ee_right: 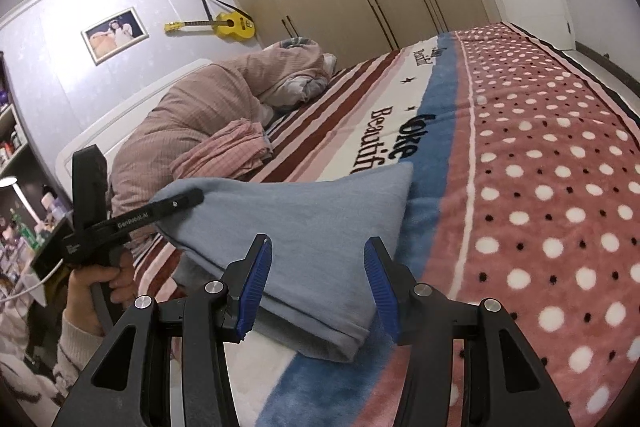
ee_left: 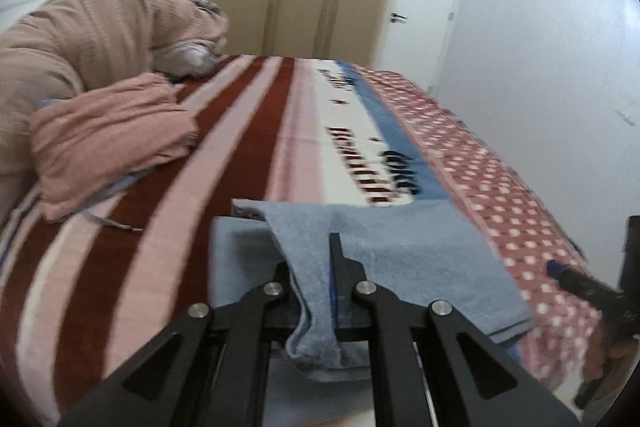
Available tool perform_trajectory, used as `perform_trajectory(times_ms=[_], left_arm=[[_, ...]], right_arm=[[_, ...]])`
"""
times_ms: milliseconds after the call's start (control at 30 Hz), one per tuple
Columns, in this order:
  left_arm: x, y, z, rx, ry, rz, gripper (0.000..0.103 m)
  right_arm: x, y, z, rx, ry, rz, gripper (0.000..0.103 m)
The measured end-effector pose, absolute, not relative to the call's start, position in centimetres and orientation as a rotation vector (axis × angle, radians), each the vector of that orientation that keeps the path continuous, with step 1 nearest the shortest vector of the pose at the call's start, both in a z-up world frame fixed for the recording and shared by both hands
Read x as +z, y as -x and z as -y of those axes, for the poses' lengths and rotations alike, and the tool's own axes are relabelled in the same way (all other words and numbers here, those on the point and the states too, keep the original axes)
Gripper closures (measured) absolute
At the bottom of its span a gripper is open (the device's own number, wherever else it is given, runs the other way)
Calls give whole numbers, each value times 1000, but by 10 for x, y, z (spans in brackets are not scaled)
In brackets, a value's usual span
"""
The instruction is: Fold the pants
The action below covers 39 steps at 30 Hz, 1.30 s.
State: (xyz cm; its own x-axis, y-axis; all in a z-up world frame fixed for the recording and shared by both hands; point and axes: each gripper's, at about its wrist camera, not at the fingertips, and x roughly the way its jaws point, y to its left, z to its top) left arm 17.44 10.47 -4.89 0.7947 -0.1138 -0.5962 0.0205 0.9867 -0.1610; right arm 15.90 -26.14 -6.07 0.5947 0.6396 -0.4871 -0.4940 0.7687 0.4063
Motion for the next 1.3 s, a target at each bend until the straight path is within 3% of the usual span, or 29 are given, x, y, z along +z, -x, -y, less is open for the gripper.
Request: perform_trajectory(times_ms=[167,300,433,833,1167,1300], left_arm=[[-86,-175,-129,-67,205,-769,94],[-100,-169,-133,-36,190,-770,72],[-95,-169,-145,-13,202,-744,58],[-103,-208,-171,-127,342,-833,57],[-123,-206,-165,-131,279,-917,57],[-103,-203,-165,-157,244,-879,57]], right_arm=[[-73,-165,245,662,-194,-709,59],[-86,-173,238,627,-182,-762,59],[-87,-175,238,608,-172,-772,59],[-77,-192,227,607,-155,-752,58],[-89,-198,228,615,-153,-787,58],[-89,-201,232,616,-169,-789,58]])
